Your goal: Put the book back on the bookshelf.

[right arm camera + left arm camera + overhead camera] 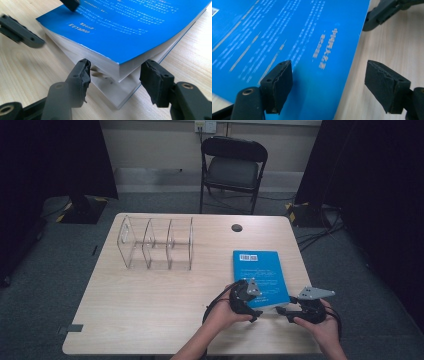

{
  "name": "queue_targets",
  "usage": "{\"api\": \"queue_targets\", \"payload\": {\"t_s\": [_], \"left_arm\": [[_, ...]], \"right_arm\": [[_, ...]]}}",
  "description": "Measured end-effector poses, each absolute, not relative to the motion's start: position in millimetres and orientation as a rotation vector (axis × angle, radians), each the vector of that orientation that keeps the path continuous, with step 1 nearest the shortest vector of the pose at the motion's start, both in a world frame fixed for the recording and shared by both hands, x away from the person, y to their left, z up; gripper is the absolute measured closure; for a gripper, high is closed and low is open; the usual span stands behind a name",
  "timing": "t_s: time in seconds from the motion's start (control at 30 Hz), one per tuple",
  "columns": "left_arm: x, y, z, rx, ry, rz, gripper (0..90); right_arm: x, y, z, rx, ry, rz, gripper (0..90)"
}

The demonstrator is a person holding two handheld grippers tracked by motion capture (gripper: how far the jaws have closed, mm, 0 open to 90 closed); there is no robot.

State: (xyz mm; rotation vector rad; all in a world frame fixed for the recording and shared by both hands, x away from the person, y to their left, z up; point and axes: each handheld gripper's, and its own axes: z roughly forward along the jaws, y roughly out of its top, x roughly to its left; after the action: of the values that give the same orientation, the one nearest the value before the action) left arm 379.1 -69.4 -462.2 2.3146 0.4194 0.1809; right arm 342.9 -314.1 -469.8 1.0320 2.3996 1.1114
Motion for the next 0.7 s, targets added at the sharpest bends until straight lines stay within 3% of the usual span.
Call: {"api": "queue_targets", "payload": {"t_s": [0.7], "left_arm": [[383, -96, -468, 2.363, 0.361, 0.290, 14.6]], "right_arm": [[343, -312, -467, 1.063, 2.382, 1.122, 41.8]]}}
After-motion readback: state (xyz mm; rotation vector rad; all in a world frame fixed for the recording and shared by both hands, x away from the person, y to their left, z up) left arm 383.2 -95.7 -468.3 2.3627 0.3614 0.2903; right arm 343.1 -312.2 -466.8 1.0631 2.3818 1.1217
